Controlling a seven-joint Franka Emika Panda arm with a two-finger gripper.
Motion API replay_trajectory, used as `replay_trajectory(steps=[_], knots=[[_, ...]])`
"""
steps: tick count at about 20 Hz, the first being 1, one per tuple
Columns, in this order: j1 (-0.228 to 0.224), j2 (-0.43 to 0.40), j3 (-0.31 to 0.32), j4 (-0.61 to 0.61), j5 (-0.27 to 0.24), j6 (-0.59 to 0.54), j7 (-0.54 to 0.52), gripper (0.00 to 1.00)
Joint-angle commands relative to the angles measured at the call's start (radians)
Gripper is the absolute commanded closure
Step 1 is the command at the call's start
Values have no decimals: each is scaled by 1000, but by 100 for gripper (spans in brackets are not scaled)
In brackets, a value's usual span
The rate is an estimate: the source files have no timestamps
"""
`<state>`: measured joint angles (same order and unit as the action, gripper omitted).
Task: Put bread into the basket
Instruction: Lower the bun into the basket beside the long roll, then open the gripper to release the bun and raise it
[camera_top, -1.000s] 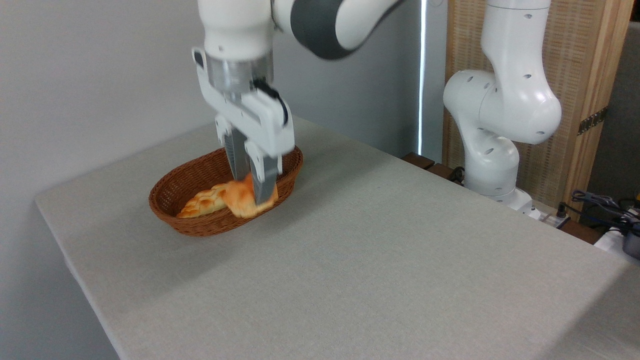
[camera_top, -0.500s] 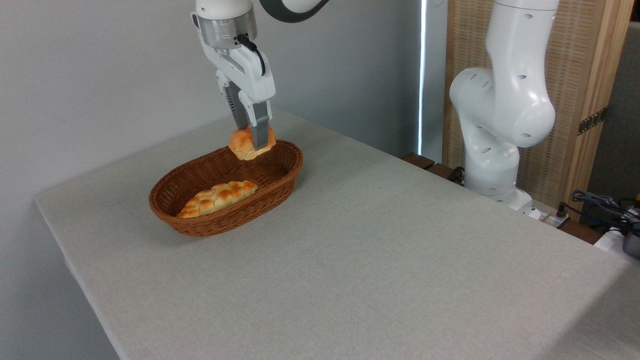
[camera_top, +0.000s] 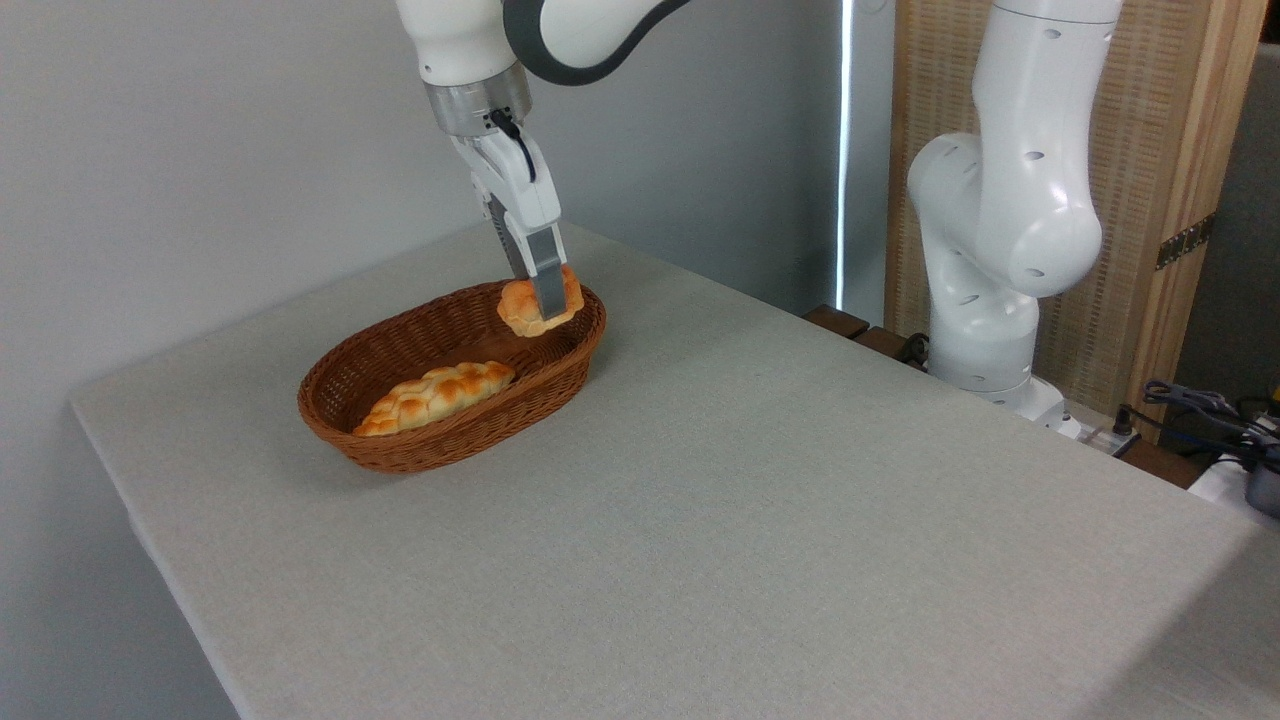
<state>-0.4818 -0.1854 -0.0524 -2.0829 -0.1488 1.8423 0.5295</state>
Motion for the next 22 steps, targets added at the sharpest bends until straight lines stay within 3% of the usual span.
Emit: replay_trajectory(steps=[1,4,19,22], knots=[[-29,0,9,-19,15,54,-28,17],[-49,7,8,-26,14,67,-32,0],[-49,0,19,-28,5,107,-57,0],[-25,-5,28,13,15,89,-54,0]])
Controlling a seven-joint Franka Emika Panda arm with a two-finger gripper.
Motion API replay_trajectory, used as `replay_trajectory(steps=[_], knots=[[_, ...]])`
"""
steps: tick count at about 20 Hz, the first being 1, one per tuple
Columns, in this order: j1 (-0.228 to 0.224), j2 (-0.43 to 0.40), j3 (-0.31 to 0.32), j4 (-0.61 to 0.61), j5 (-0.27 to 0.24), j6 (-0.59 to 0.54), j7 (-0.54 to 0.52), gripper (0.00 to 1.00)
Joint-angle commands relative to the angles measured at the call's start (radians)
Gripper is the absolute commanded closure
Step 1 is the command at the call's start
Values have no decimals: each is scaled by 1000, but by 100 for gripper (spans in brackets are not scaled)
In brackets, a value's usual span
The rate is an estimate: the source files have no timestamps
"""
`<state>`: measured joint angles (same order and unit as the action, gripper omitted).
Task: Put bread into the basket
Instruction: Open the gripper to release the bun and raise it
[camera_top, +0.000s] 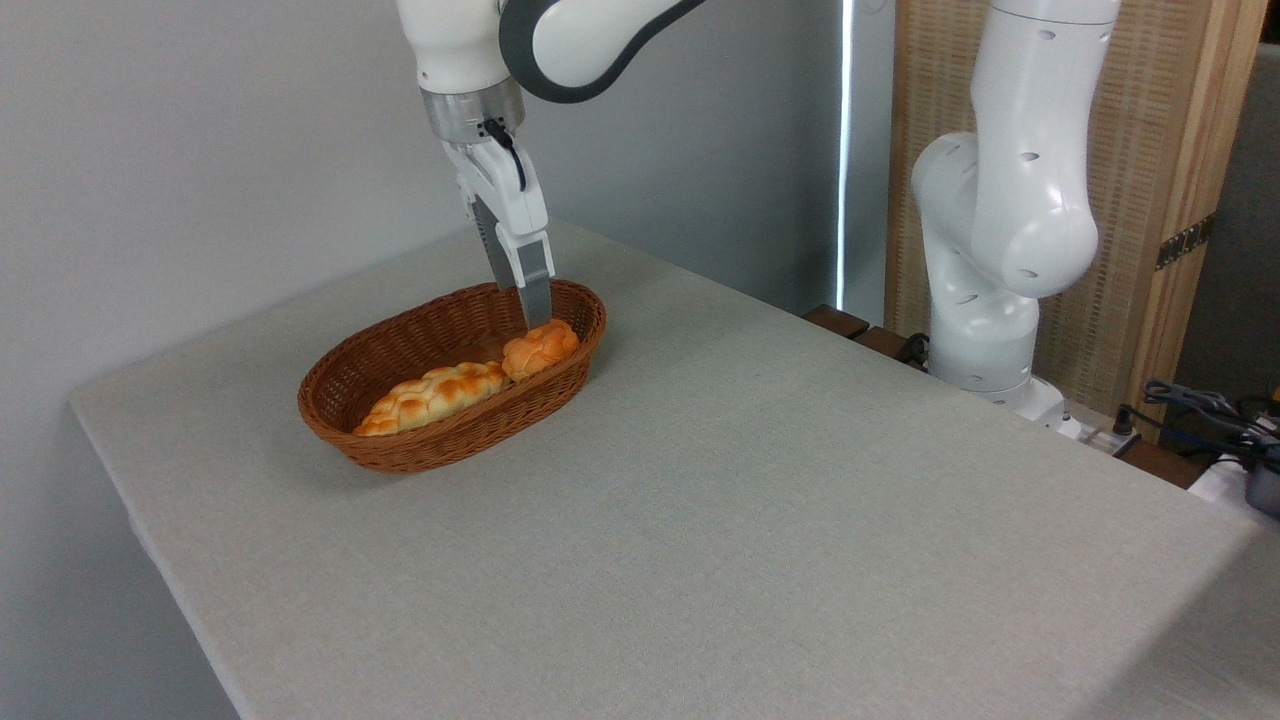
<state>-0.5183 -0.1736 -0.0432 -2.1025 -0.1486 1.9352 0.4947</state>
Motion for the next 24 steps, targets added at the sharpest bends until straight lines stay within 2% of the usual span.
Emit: replay_trajectory(steps=[1,5,9,14,16,19,22,24], knots=[[20,-17,46,56,17,-15,-19,0],[24,-3,132,154,23,-51,-15,0],[26,22,187,252,124,-162,-13,0],[24,49,291,335,190,-190,8,0],[24,69,336,375,192,-194,36,0],[24,127,381,472,181,-269,51,0],[24,183,397,545,178,-338,93,0],[24,187,398,555,178,-338,94,0]])
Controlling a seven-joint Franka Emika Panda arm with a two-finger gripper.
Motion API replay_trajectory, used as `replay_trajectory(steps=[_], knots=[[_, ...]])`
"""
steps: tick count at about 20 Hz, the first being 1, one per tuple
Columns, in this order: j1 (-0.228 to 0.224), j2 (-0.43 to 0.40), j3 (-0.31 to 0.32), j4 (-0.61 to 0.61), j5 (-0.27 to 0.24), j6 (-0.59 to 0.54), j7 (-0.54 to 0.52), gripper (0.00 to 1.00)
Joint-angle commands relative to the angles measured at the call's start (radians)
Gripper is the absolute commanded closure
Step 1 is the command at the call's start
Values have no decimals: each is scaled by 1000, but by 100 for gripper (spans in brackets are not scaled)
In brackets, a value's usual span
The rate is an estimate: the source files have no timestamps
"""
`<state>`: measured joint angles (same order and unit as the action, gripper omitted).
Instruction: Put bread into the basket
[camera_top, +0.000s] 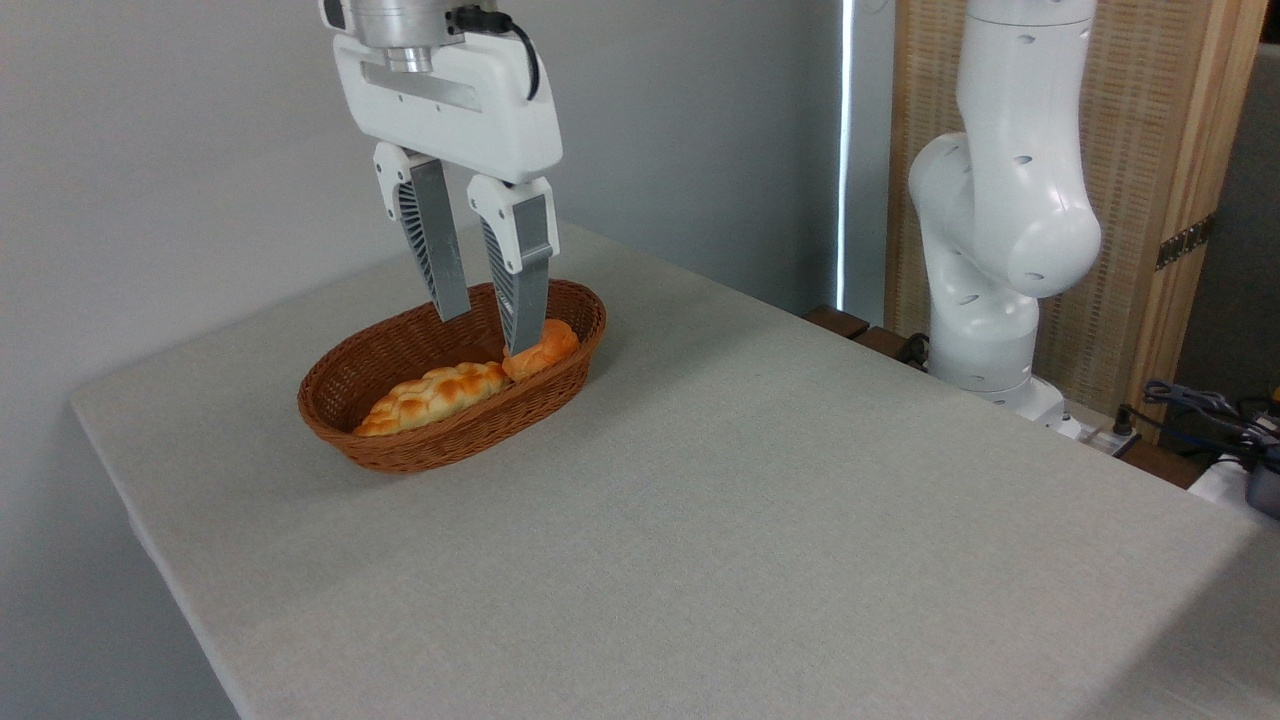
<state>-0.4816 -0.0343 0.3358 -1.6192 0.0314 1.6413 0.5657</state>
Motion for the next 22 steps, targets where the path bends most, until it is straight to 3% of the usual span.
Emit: replay_trajectory(steps=[1,9,12,17,18,22], knots=[[-12,48,17,71,-2,-43,23,0],[-3,53,15,68,-4,-51,22,0],[99,53,-76,65,-4,-54,25,0],[335,53,-306,61,-4,-54,28,0],[356,53,-326,61,-2,-54,28,0],[360,54,-325,47,-1,-72,36,0]])
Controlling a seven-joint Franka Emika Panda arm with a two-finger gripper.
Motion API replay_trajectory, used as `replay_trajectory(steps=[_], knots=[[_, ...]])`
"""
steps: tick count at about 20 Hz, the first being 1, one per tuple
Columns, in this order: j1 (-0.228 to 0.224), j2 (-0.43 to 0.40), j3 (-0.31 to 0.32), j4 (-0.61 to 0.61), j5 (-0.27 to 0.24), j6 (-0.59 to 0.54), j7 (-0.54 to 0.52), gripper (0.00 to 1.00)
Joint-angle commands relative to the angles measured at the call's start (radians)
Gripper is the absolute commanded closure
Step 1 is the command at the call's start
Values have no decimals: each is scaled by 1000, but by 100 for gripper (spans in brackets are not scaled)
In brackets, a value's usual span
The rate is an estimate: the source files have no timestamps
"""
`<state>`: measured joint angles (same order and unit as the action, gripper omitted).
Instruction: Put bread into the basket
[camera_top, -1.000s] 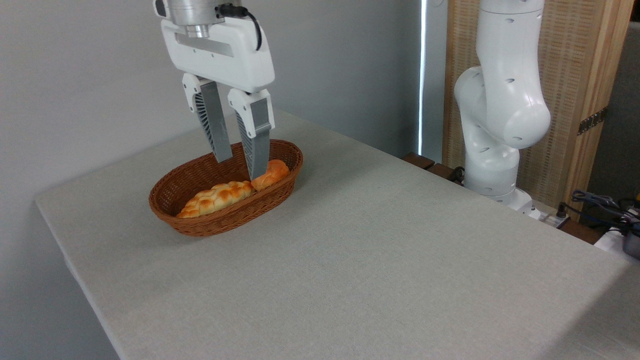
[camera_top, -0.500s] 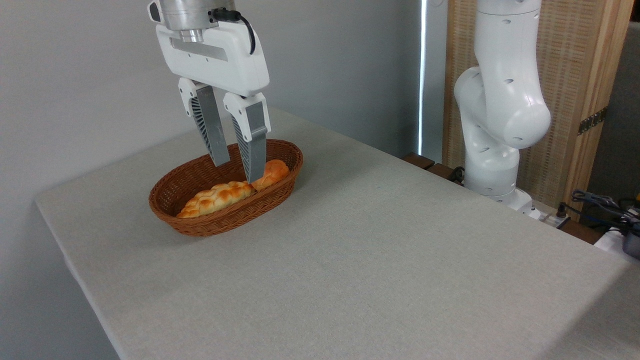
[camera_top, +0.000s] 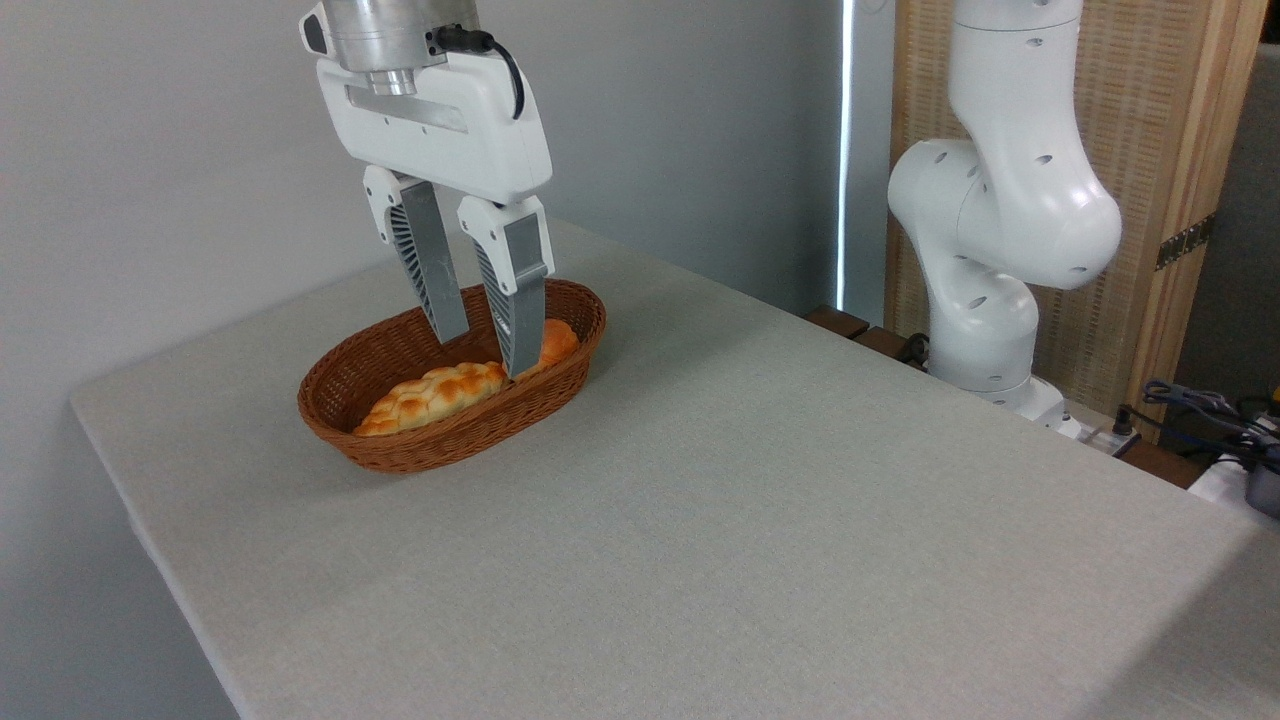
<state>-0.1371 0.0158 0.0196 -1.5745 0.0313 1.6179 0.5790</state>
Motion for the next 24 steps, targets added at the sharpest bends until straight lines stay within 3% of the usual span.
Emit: replay_trajectory(steps=[1,6,10,21,24], knots=[[16,4,-4,-1,2,-53,28,0],[17,6,11,-1,-5,-39,28,0],[17,7,34,-1,-56,-15,28,0],[14,13,33,1,-57,-15,71,0],[14,15,31,1,-62,-15,139,0]])
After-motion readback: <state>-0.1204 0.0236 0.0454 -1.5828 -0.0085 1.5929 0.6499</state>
